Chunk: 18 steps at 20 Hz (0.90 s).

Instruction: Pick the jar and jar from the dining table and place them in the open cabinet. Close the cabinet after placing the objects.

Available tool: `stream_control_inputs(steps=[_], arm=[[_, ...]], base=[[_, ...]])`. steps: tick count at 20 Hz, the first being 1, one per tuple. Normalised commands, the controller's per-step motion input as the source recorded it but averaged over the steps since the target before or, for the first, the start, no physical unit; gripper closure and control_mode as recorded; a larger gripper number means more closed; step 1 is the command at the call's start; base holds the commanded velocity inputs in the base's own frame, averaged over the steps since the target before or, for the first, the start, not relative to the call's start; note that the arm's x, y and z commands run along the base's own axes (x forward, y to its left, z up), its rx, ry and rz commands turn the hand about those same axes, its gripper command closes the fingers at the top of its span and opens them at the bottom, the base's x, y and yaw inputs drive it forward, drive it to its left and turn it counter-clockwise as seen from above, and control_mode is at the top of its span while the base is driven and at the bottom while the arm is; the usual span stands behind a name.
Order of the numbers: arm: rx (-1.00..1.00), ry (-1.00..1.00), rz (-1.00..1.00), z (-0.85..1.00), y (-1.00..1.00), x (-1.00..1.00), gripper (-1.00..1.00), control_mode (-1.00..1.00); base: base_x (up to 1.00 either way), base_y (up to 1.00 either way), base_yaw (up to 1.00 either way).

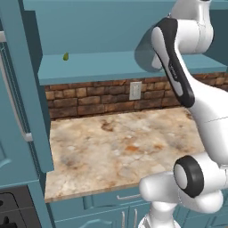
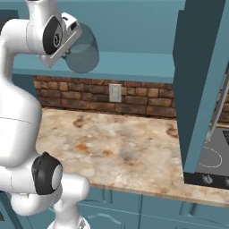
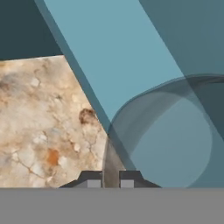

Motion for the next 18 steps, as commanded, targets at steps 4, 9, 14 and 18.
stream_control_inputs(steps=[4, 9, 14, 18], arm=[[-0.13, -0.01, 0.01, -0.05, 0.01, 0.31, 1.0, -1.0], [-0.13, -0.01, 0.02, -0.12, 0.0, 0.31, 1.0, -1.0], [-0.1, 0.0, 0.05, -0.2, 0.0, 0.33, 1.0, -1.0], [-0.07, 0.0, 0.06, -0.15, -0.04, 0.35, 1.0, -1.0]], base=[[0.0, 0.0, 0.0], [0.0, 0.0, 0.0], [0.0, 0.0, 0.0], [0.0, 0.0, 0.0]])
